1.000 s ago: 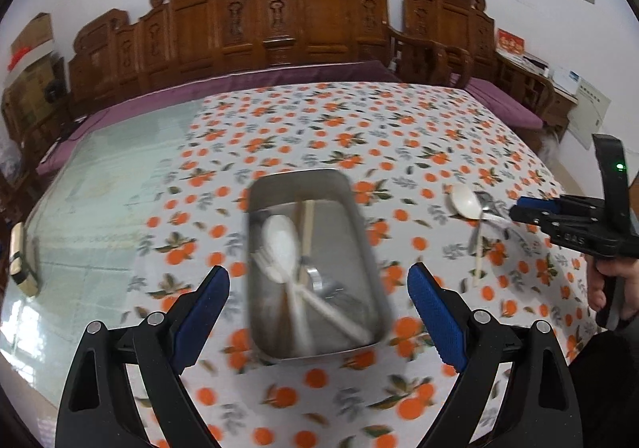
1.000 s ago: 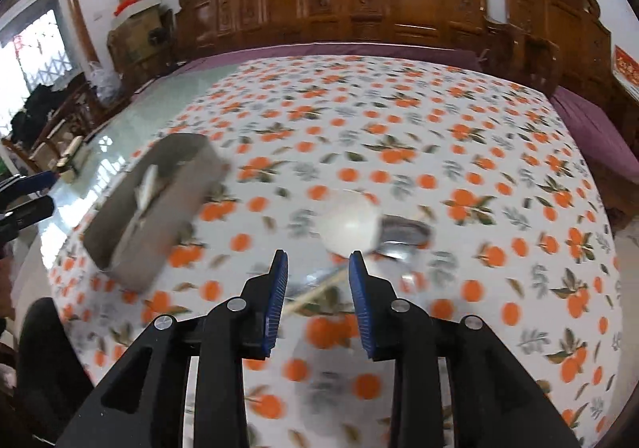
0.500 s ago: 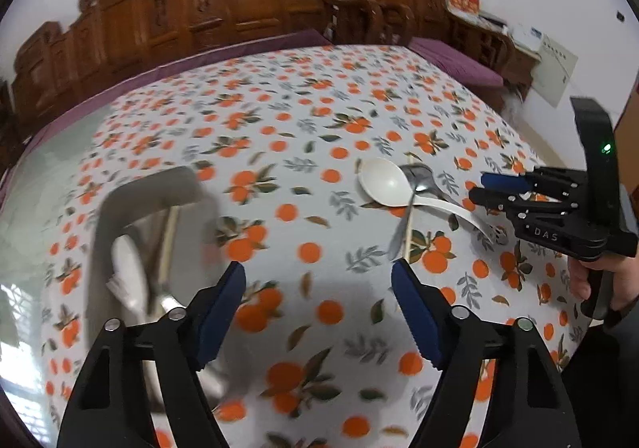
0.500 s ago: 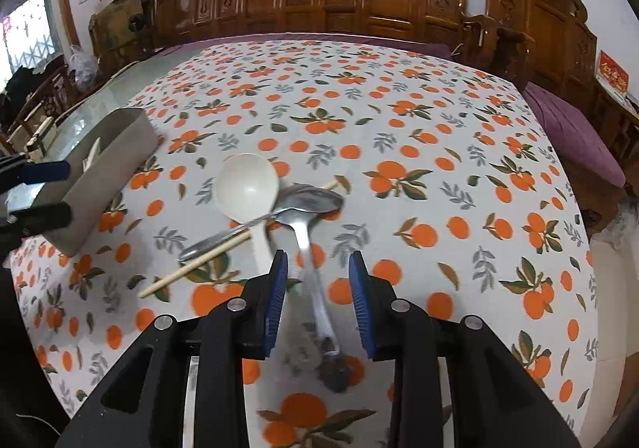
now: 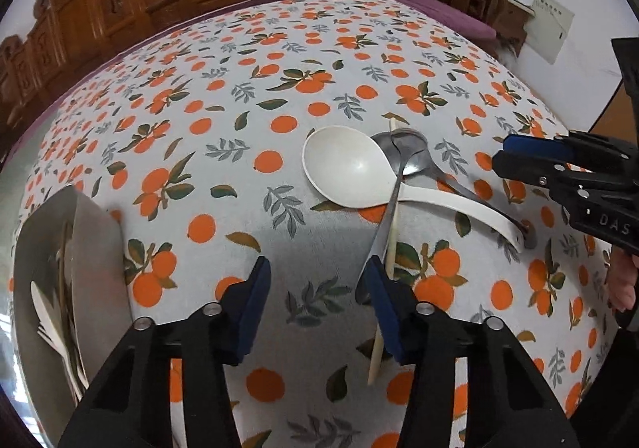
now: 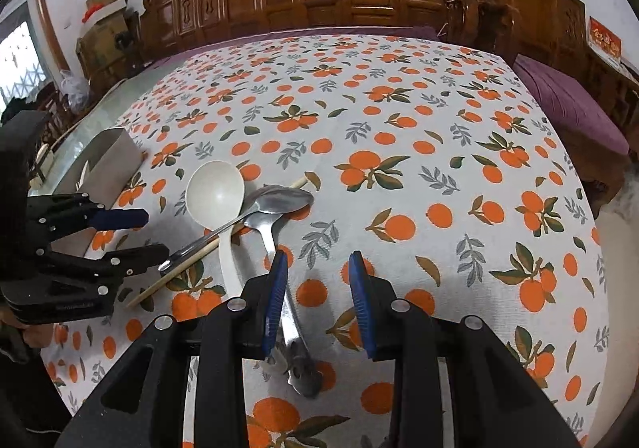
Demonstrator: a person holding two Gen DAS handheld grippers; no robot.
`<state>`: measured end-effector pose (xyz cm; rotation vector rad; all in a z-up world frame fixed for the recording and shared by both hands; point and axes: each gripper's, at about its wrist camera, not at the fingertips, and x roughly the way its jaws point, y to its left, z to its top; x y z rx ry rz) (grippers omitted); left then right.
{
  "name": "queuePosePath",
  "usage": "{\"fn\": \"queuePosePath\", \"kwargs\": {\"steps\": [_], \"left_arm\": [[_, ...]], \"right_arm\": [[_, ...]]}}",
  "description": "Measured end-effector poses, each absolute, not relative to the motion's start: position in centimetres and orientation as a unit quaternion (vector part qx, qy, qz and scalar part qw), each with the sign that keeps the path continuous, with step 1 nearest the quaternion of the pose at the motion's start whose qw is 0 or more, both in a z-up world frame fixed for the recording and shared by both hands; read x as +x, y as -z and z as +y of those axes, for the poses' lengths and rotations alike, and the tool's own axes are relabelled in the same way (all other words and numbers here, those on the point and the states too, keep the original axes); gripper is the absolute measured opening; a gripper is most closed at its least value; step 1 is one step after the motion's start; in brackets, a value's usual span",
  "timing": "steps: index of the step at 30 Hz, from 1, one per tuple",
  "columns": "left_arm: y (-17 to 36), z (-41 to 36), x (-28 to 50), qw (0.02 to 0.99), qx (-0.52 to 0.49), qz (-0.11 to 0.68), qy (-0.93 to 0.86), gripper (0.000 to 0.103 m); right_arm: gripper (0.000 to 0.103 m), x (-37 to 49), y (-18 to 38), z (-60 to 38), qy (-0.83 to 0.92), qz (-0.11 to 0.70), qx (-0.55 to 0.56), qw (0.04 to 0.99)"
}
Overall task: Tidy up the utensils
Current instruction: 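Grasp a steel spoon with the left gripper while the right gripper closes on another steel spoon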
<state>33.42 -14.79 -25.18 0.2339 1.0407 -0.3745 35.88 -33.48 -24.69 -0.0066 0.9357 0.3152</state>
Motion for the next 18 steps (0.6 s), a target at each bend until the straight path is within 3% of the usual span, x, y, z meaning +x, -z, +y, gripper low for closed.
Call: {"fn": "queuePosePath", "kwargs": {"steps": [8, 11, 14, 18], "left_arm": [[25.5, -15.9, 33.4, 0.837, 0.117, 0.497, 0.197, 0.046], [25.5, -16.3, 33.5, 0.838, 0.121, 0.493, 0.197, 0.038], [25.5, -16.4, 34.0, 0.836, 0.112, 0.499, 0.199, 0.022], [25.9, -16.7, 34.6, 0.830, 0.123, 0.507, 0.194, 0.020]], "right_arm": [[0.034, 36.2, 24.7, -34.3, -0.146, 0.450, 0.016, 0.881], [0.034, 36.2, 24.6, -34.3, -0.146, 0.450, 0.015, 0.881], [0.034, 36.2, 24.6, -34.2, -0.146, 0.449, 0.015, 0.881], [0.034, 36.2, 24.6, -34.1, -0.148, 0.448, 0.014, 0.882]]}}
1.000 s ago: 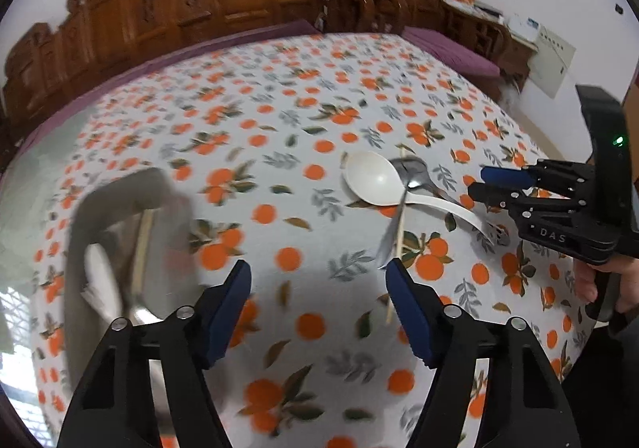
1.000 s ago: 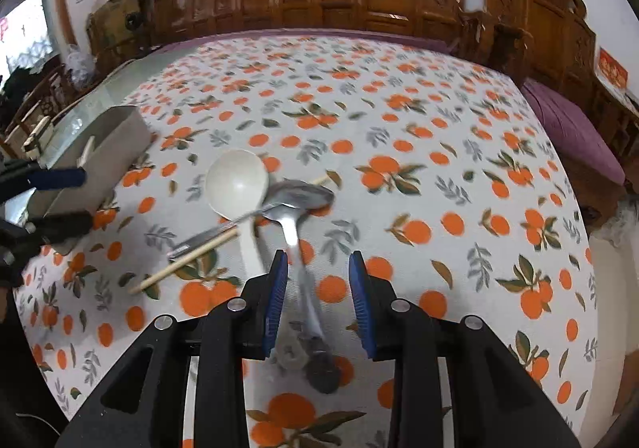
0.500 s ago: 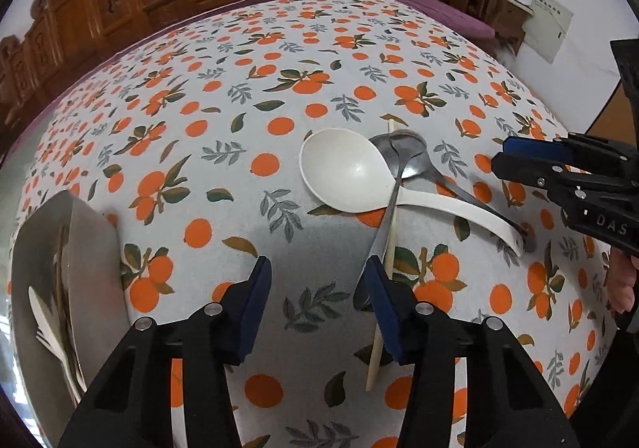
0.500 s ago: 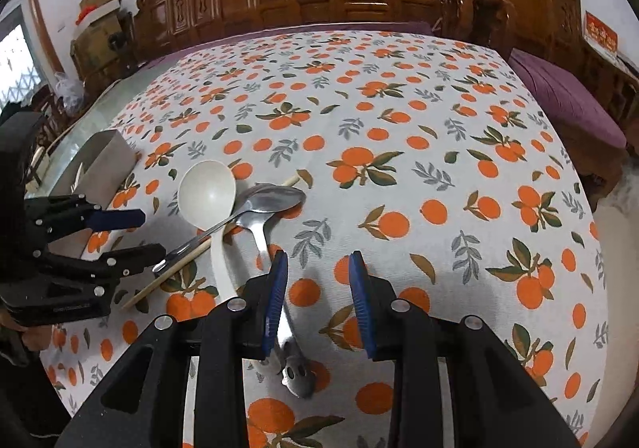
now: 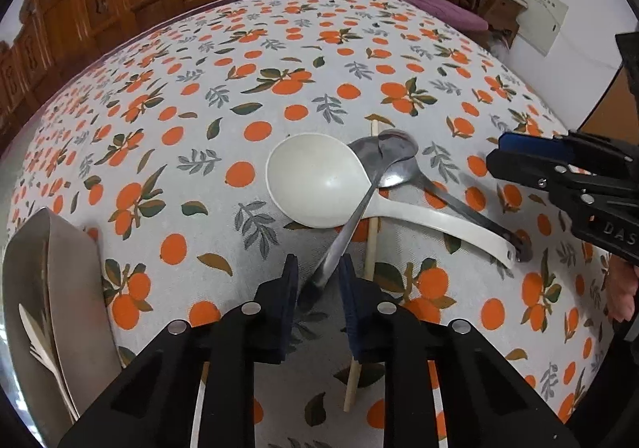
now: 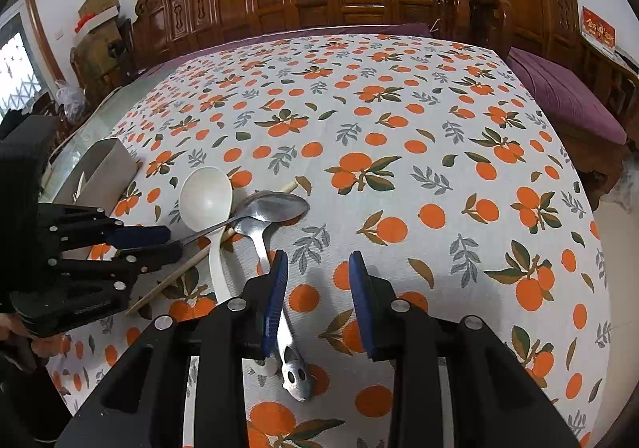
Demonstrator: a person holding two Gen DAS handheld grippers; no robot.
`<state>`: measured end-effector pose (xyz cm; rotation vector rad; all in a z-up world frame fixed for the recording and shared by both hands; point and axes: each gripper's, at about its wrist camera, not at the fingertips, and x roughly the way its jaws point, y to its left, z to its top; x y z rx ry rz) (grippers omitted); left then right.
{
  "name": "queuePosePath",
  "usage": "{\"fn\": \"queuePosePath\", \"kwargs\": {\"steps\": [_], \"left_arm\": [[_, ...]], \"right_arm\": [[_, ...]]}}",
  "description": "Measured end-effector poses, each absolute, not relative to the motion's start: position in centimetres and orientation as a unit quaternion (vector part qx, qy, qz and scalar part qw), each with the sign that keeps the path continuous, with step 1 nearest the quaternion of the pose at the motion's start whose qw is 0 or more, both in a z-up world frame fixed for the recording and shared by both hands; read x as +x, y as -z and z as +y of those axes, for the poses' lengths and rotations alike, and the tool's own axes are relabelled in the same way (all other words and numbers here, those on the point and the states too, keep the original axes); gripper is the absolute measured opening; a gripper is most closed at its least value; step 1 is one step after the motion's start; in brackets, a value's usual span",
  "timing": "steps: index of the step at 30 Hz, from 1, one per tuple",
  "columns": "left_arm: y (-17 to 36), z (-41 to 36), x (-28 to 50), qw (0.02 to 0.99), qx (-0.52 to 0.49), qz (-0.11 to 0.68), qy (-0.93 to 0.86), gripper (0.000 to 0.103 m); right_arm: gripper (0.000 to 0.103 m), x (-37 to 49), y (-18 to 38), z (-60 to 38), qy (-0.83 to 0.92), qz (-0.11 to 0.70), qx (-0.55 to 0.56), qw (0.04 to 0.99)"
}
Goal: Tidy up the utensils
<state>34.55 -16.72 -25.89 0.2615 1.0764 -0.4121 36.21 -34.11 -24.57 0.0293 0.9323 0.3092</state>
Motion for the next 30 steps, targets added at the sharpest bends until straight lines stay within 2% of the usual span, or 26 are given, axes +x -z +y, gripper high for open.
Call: {"fn": "queuePosePath", "kwargs": {"steps": [11, 15, 18, 25, 27, 30], "left_arm": [[25.9, -18.5, 35.6, 0.833, 0.153, 0.493, 0.199, 0.019], [25.8, -18.5, 35.4, 0.833, 0.146, 0.492, 0.206, 0.006], [25.6, -18.2, 34.6, 0.832, 0.138, 0.494, 0.212, 0.001], [24.0, -16.9, 32.1, 0.841, 0.108, 0.480, 0.226, 0.001], [23.3, -16.2, 31.3, 0.846, 0.098, 0.472, 0.229, 0.001], [22.4, -14.8, 30.3, 0.852, 0.087, 0.463, 0.228, 0.001]], "right_arm": [[0.034, 36.3, 24.5, -34.2, -0.147, 0.446, 0.012, 0.883], [0.034, 36.4, 24.5, -34.7, -0.142, 0.447, 0.020, 0.883], [0.034, 36.3, 24.5, -34.5, -0.145, 0.446, 0.018, 0.883], [0.034, 36.2, 24.3, -32.7, -0.163, 0.444, 0.006, 0.881], [0.029, 36.1, 24.1, -32.1, -0.174, 0.440, 0.004, 0.881], [0.028, 36.0, 24.0, -31.0, -0.195, 0.438, 0.003, 0.878]]}}
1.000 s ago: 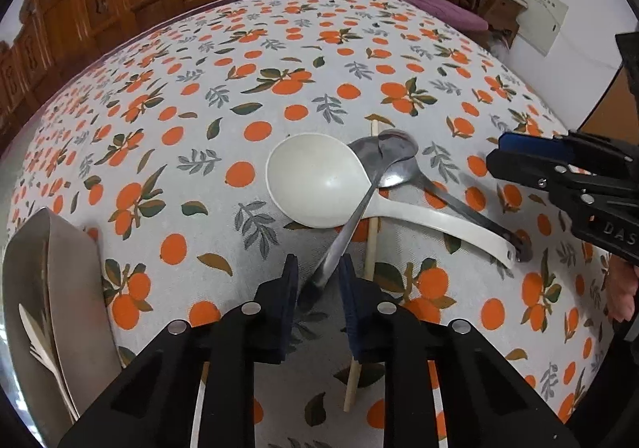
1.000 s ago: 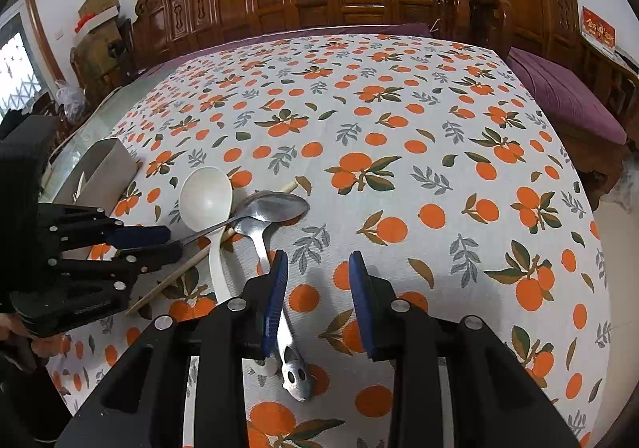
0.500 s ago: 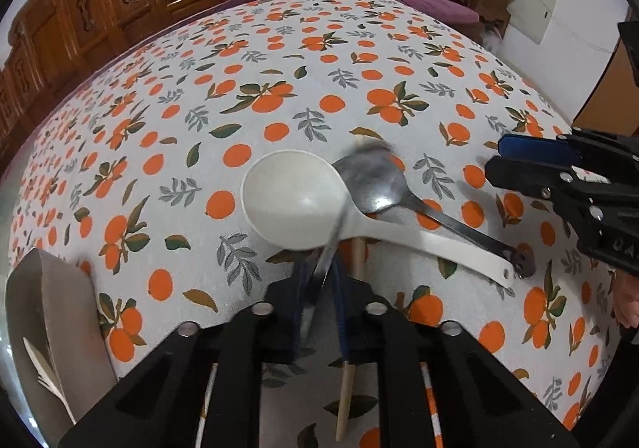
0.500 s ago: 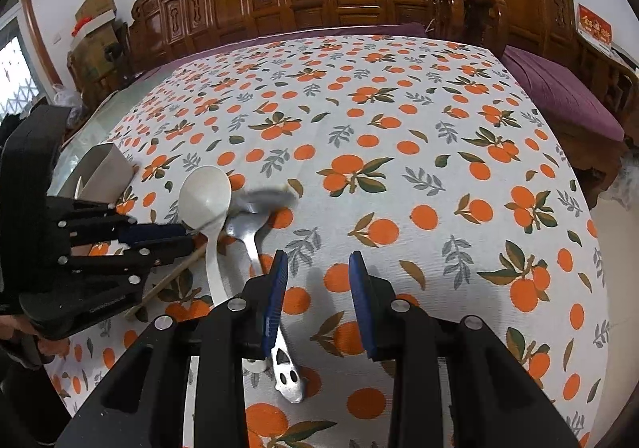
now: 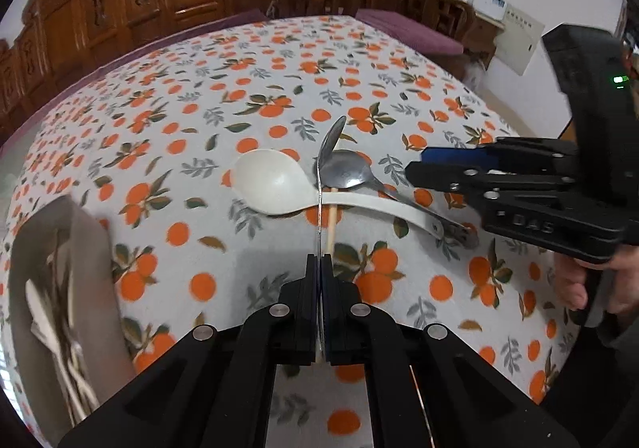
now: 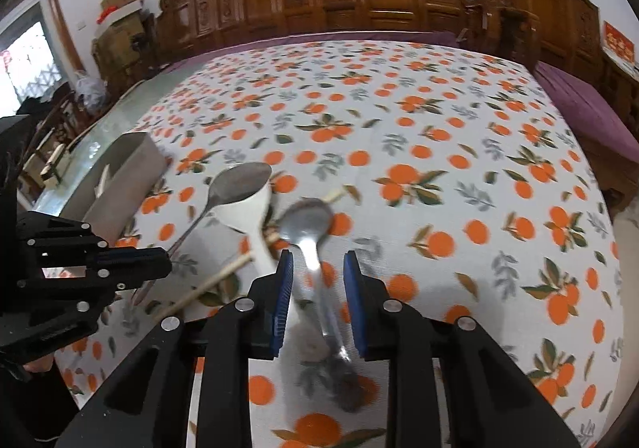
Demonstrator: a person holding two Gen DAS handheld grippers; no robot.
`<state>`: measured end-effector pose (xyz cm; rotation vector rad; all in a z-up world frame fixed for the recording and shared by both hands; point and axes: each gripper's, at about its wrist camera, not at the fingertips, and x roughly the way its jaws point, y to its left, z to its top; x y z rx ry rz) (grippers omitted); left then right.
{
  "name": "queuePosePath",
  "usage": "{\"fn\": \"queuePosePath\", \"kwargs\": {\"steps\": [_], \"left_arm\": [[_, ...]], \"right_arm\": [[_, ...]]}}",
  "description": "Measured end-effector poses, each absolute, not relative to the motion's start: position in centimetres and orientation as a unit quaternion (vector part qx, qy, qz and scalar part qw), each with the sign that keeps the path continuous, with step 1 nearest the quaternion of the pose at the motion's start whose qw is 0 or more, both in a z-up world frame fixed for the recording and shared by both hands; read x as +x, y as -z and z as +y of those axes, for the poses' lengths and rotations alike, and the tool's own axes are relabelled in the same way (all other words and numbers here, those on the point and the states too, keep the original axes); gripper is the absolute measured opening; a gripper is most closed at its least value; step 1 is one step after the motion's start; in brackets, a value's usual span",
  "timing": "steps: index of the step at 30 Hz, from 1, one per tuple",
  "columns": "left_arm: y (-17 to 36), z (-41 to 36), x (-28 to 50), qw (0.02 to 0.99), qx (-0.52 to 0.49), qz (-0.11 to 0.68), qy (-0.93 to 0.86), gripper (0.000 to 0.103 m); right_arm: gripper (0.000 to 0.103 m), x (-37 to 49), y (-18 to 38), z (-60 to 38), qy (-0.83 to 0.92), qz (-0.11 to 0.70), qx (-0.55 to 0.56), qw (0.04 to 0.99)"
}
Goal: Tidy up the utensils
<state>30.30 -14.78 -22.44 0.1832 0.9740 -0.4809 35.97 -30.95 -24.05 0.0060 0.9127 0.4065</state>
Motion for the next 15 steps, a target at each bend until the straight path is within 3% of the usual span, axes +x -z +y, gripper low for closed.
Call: {"fn": "queuePosePath", "kwargs": {"steps": [15], "left_arm": [[21.8, -10.0, 28.6, 0.866, 0.049, 0.442, 0.230, 0.001]], "right_arm": [[0.028, 36.6, 26.1, -26.2, -0.226, 0.457, -0.048, 0.859]]}}
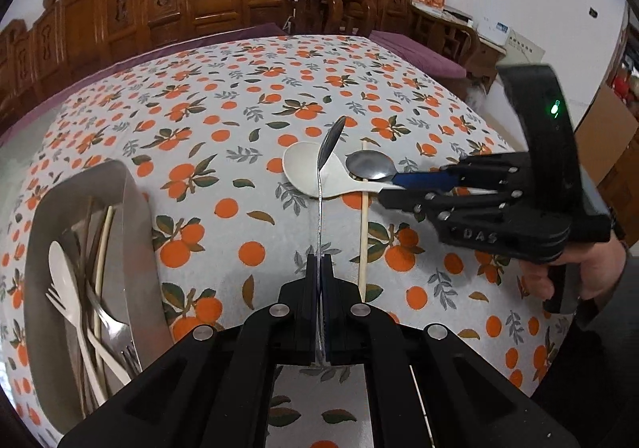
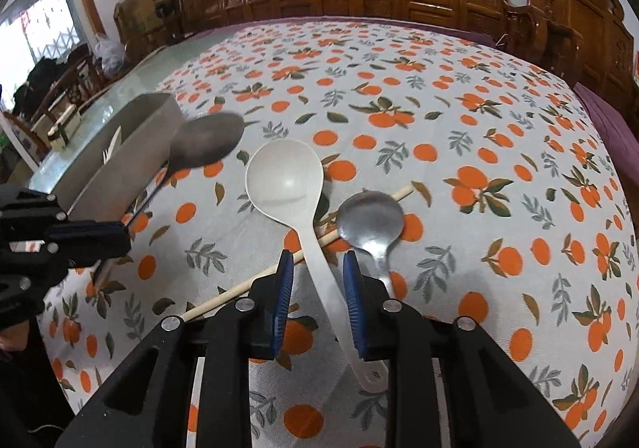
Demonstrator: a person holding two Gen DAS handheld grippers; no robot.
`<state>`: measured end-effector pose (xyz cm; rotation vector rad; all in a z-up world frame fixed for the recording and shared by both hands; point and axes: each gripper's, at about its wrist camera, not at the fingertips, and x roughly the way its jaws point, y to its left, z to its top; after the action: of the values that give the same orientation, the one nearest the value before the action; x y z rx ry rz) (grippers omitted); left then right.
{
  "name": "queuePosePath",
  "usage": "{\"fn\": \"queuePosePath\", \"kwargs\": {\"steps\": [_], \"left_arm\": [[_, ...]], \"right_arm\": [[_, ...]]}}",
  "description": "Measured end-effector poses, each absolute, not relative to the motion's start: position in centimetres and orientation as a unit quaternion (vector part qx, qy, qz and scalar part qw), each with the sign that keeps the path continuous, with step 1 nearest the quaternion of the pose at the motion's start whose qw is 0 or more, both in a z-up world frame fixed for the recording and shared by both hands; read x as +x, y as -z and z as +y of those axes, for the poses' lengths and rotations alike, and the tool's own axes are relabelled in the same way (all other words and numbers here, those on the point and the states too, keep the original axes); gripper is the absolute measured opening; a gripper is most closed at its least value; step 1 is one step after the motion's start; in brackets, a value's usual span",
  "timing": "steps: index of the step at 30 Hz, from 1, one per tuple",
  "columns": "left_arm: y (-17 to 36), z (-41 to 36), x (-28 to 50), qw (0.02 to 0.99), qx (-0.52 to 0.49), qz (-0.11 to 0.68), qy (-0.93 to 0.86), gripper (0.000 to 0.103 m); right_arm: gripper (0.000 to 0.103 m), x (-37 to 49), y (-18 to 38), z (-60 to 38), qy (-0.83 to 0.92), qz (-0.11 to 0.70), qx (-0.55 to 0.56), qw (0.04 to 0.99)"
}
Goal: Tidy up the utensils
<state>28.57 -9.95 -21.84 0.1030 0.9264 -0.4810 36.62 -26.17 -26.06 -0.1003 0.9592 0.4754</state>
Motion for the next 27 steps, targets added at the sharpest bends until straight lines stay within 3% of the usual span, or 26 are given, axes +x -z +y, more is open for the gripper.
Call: {"fn": "queuePosePath", "kwargs": {"steps": [12, 18, 27], "left_arm": [[20.9, -9.0, 27.8, 0.872, 0.053, 0.429, 0.230, 0.001], [19.9, -8.3, 27.2, 0.879, 0.055, 0.419, 0.222, 0.001], [18.3, -6.9, 26.4, 0.889, 0.053, 0.404, 0.209, 0.001]], "right_arm": [[0.027, 36.2, 27.1, -24.0, -0.204, 0.459, -0.116, 0.857], [0.011, 35.5, 27.0, -23.7, -0.213, 0.456, -0.120, 0.856], [0.008, 33.6, 25.8, -23.6, -0.213, 0.446, -0.102, 0.863]]}}
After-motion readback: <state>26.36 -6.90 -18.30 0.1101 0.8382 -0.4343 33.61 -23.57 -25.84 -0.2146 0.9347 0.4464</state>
